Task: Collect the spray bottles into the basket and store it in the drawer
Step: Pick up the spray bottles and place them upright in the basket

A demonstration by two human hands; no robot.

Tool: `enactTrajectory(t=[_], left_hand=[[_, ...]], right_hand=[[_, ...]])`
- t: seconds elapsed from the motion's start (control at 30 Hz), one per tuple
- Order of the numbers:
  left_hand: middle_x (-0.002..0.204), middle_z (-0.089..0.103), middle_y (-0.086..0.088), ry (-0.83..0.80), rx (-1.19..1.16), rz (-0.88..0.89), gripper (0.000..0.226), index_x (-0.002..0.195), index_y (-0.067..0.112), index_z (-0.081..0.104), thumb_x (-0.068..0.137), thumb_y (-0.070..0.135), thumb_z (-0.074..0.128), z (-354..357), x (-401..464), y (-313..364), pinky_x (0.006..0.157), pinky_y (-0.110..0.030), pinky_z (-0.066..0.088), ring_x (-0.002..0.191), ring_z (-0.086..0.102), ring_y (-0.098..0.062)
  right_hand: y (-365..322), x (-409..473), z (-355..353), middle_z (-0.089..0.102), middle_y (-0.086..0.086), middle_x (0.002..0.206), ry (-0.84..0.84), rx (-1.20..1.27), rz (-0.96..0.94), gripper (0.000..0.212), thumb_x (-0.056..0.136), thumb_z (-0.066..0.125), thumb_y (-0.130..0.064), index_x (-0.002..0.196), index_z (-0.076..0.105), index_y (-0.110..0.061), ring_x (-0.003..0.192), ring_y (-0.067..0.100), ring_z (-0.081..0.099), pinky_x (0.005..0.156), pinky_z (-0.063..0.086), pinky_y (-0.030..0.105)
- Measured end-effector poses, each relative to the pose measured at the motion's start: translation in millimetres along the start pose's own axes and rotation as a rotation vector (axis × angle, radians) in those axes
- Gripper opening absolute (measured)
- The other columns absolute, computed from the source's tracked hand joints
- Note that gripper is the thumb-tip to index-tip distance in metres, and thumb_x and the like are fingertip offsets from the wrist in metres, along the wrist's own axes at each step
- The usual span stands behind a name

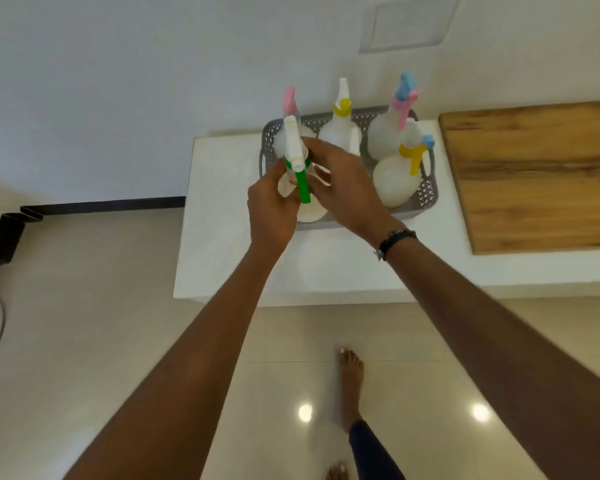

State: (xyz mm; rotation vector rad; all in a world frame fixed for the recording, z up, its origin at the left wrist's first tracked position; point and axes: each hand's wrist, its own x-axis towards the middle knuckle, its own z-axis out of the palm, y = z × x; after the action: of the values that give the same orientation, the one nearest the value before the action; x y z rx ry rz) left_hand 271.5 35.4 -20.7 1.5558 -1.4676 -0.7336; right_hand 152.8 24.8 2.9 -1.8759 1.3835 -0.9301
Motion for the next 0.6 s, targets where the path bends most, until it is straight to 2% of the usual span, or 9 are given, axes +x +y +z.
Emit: enactTrajectory(t=[0.1, 0.2, 0.27, 0.4, 0.5, 0.53, 0.6], left_hand=[[0.095, 0.069, -0.006, -0.015, 0.051, -0.057, 0.028, 0.114, 0.006, 0.063, 0.086, 0.005, 0.061, 18, 33, -23, 0.075, -0.023, 0.050, 0.083, 0.061, -0.015], [0.089, 0.063, 0.002, -0.013, 0.057, -0.109, 0.025, 0.109, 0.007, 0.064, 0.085, 0.004, 0.059, 31, 49, -45, 0.072, -0.024, 0.048, 0.080, 0.059, -0.014], [0.089, 0.064, -0.001, -0.022, 0.071, -0.150, 0.023, 0.109, 0.006, 0.064, 0.086, 0.005, 0.060, 42, 59, -59, 0.071, -0.023, 0.049, 0.080, 0.059, -0.014], [0.094, 0.063, 0.000, -0.055, 0.101, -0.170, 0.023, 0.111, 0.003, 0.062, 0.089, 0.008, 0.060, 52, 61, -79, 0.075, -0.016, 0.047, 0.082, 0.058, -0.012], [0.090, 0.060, 0.004, -0.040, 0.100, -0.179, 0.022, 0.110, 0.002, 0.062, 0.089, 0.009, 0.060, 52, 61, -87, 0.069, -0.003, 0.046, 0.072, 0.057, -0.002], [0.089, 0.060, 0.005, -0.040, 0.094, -0.182, 0.022, 0.110, 0.002, 0.062, 0.089, 0.009, 0.060, 52, 61, -89, 0.069, -0.004, 0.046, 0.072, 0.057, -0.002], [0.090, 0.060, 0.005, -0.055, 0.075, -0.189, 0.023, 0.111, 0.001, 0.061, 0.089, 0.010, 0.060, 52, 59, -88, 0.073, -0.014, 0.049, 0.078, 0.060, -0.011]], right_hand=[[34, 34, 13, 0.067, 0.013, 0.112, -0.033, -0.002, 0.022, 0.041, 0.090, 0.059, -0.002, 0.130, 0.052, -0.005, 0.104, 0.025, 0.064, 0.093, 0.051, 0.031], [59, 51, 28, 0.067, 0.014, 0.112, -0.088, 0.021, 0.056, 0.041, 0.091, 0.058, -0.002, 0.131, 0.051, -0.004, 0.104, 0.026, 0.064, 0.092, 0.051, 0.040], [75, 62, 36, 0.066, 0.015, 0.115, -0.104, 0.039, 0.103, 0.041, 0.091, 0.056, -0.001, 0.132, 0.050, -0.003, 0.106, 0.026, 0.063, 0.094, 0.051, 0.041], [92, 60, 51, 0.065, 0.015, 0.117, -0.104, 0.112, 0.178, 0.037, 0.092, 0.053, 0.004, 0.129, 0.052, -0.001, 0.109, 0.024, 0.062, 0.097, 0.050, 0.041], [94, 58, 60, 0.064, 0.015, 0.121, -0.084, 0.123, 0.193, 0.042, 0.092, 0.055, 0.004, 0.133, 0.049, -0.002, 0.113, 0.024, 0.061, 0.099, 0.050, 0.041], [94, 58, 63, 0.063, 0.015, 0.122, -0.076, 0.130, 0.196, 0.043, 0.092, 0.055, 0.004, 0.134, 0.048, -0.002, 0.114, 0.024, 0.060, 0.100, 0.050, 0.040], [92, 56, 65, 0.062, 0.015, 0.125, -0.069, 0.148, 0.214, 0.044, 0.093, 0.054, 0.003, 0.136, 0.046, -0.003, 0.116, 0.024, 0.060, 0.101, 0.050, 0.040]])
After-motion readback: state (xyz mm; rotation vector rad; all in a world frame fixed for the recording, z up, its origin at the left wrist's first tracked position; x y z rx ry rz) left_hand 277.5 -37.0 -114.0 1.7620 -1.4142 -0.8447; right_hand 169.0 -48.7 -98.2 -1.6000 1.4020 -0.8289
